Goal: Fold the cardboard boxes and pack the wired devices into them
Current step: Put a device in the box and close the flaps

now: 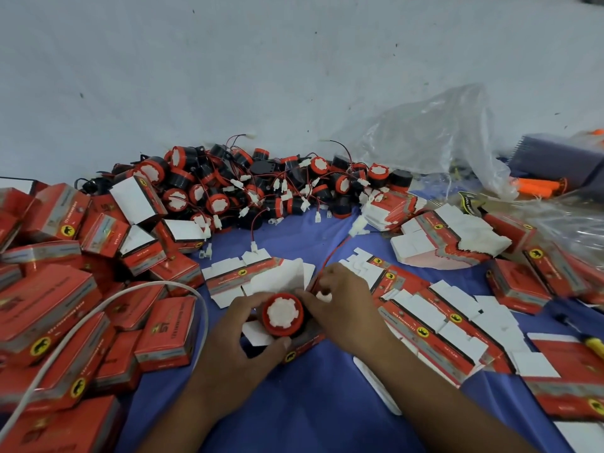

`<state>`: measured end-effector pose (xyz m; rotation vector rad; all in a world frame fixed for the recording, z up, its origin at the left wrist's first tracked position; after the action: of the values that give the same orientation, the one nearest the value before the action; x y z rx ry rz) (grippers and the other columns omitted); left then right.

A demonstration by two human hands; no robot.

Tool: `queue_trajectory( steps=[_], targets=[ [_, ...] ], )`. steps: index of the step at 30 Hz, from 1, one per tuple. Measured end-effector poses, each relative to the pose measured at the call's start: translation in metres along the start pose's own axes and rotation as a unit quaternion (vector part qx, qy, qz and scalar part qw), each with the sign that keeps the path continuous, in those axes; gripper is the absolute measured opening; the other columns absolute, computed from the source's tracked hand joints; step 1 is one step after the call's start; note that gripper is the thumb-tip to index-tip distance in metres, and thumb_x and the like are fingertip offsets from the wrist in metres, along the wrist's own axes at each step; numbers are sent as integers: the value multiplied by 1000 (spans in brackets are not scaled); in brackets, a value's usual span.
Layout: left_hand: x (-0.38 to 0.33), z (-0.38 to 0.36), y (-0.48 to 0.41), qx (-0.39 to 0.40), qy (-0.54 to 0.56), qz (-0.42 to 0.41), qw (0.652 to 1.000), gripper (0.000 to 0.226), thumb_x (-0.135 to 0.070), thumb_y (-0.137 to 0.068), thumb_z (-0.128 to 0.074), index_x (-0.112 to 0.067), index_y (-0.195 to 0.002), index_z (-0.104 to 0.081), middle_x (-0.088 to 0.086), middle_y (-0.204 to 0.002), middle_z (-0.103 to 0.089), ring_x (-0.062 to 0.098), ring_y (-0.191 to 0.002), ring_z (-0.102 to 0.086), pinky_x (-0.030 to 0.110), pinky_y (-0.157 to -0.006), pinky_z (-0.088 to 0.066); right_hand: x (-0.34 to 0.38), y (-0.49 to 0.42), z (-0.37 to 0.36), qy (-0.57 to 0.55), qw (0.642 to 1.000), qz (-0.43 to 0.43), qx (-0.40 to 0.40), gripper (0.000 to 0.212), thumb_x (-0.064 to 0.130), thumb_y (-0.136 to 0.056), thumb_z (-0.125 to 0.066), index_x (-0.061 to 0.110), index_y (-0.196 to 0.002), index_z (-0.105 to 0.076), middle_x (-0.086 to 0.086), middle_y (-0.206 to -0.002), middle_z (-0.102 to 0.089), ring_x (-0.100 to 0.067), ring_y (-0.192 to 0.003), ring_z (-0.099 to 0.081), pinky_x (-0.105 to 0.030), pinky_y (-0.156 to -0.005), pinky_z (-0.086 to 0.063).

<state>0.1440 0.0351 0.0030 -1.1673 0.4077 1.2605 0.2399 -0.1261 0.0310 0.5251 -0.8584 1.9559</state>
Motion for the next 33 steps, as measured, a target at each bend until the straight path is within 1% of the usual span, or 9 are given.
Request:
queue_trajectory(
  steps=[7, 10, 12, 16, 18, 21, 27, 29, 33],
  targets=[
    [-5, -3, -1, 8, -63, -25, 998, 41, -49, -77, -62, -39, -117, -60, -15, -110, -60, -3, -108, -54, 3, -87, -37, -8, 4, -8, 106, 989, 83, 55, 23, 33, -89, -71, 11, -81, -72, 10, -98, -46, -16, -99, -36, -28, -88, -37],
    [-3, -2, -3, 11, -92, -22, 995, 44, -51, -76, -61, -29, -115, -68, -11, -103, -59, 5, -102, -57, 6, -83, -40, -7, -1, 7, -45, 995, 8, 85, 16, 44, -88, -65, 31, -97, -65, 17, -103, -58, -8, -103, -49, -17, -84, -41],
    [-1, -2, -3, 13, -107, -17, 994, 47, -53, -76, -59, -29, -115, -69, -11, -102, -56, 5, -100, -56, 7, -82, -41, -8, -8, 22, -185, 981, -34, 51, 6, 35, -94, -64, 32, -100, -64, 17, -93, -66, -1, -86, -58, -13, -74, -44],
    [1, -3, -3, 13, -114, -12, 993, 48, -51, -78, -61, -27, -119, -70, -14, -99, -51, 4, -99, -54, 6, -79, -40, -9, -14, 46, -258, 965, -39, 12, 10, 20, -99, -62, 30, -100, -61, 3, -77, -72, -9, -68, -68, -25, -67, -54],
    [2, -4, -2, 18, -128, -15, 991, 51, -58, -77, -59, -33, -120, -68, -14, -104, -50, 5, -101, -53, 9, -81, -41, -7, -12, 49, -239, 971, -24, 12, 14, 13, -97, -65, 25, -90, -62, 2, -73, -73, -14, -68, -72, -31, -71, -58],
    [2, -5, -1, 23, -132, -22, 991, 46, -65, -74, -58, -53, -118, -56, -10, -117, -49, 6, -108, -52, 20, -88, -45, 4, -4, 45, -99, 993, 62, 26, 15, 8, -92, -69, 15, -78, -66, 5, -72, -70, -9, -67, -69, -25, -70, -55],
    [-6, -9, -2, 41, -102, -70, 992, 40, -54, -78, -67, -48, -116, -60, -14, -111, -52, 3, -103, -56, 10, -86, -43, 19, 16, 5, 146, 965, 174, 134, 14, 5, -92, -56, 11, -93, -68, -6, -85, -68, -30, -81, -61, -43, -72, -48],
    [-5, -9, -3, 35, -102, -69, 992, 38, -54, -78, -67, -45, -114, -62, -12, -105, -53, 4, -98, -56, 11, -82, -45, 23, 17, 8, 120, 969, 174, 131, 14, 18, -99, -57, 13, -90, -66, -4, -81, -66, -25, -78, -60, -42, -72, -47],
    [-4, -7, -3, 28, -102, -67, 992, 37, -51, -75, -67, -45, -111, -61, -13, -101, -51, 3, -95, -57, 9, -78, -44, 22, 15, 22, 3, 978, 139, 158, 49, 42, -105, -45, 10, -69, -52, -3, -60, -51, -16, -58, -48, -30, -56, -36]
  ],
)
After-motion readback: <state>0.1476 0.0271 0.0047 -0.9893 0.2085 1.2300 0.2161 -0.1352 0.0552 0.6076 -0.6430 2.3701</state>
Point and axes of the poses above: each hand's wrist, its own y-axis away from the middle knuckle, its own z-axis out of the back of the hand, x = y × z, the point moved 4 cm from there along -y, towards the middle knuckle
